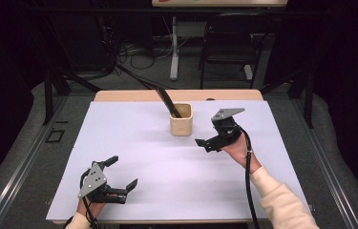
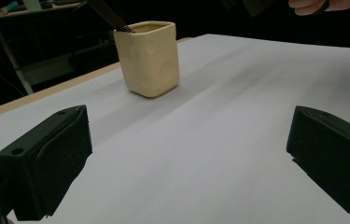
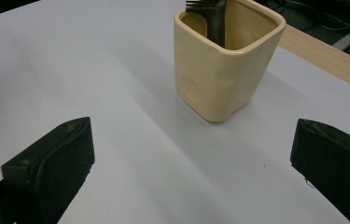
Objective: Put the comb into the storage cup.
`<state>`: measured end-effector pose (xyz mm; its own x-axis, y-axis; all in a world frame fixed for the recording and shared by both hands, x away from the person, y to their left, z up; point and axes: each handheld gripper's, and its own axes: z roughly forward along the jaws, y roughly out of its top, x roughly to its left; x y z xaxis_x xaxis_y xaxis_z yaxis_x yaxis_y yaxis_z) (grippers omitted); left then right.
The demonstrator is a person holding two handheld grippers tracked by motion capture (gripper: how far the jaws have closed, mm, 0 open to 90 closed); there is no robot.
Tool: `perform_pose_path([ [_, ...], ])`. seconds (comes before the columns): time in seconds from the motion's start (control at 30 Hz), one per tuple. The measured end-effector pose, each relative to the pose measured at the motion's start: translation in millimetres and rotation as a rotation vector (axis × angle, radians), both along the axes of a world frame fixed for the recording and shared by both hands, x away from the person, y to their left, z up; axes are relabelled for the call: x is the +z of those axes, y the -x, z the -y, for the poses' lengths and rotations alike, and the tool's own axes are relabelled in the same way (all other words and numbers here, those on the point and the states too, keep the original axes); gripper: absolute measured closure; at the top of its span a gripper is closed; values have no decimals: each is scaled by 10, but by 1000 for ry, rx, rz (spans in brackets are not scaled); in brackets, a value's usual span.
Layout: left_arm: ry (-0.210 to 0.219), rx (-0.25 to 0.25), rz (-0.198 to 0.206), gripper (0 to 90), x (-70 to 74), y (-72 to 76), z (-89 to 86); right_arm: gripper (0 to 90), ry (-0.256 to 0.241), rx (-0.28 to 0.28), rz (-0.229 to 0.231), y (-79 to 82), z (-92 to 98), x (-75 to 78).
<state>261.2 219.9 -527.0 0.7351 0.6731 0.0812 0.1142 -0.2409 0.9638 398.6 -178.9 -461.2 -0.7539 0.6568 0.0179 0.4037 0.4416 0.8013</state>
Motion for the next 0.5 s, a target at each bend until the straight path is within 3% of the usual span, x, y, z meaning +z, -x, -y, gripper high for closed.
perform_pose_path([
  [0.5,1,1,0,1,0,1,3,0,7,-27,39,229,216,-53],
])
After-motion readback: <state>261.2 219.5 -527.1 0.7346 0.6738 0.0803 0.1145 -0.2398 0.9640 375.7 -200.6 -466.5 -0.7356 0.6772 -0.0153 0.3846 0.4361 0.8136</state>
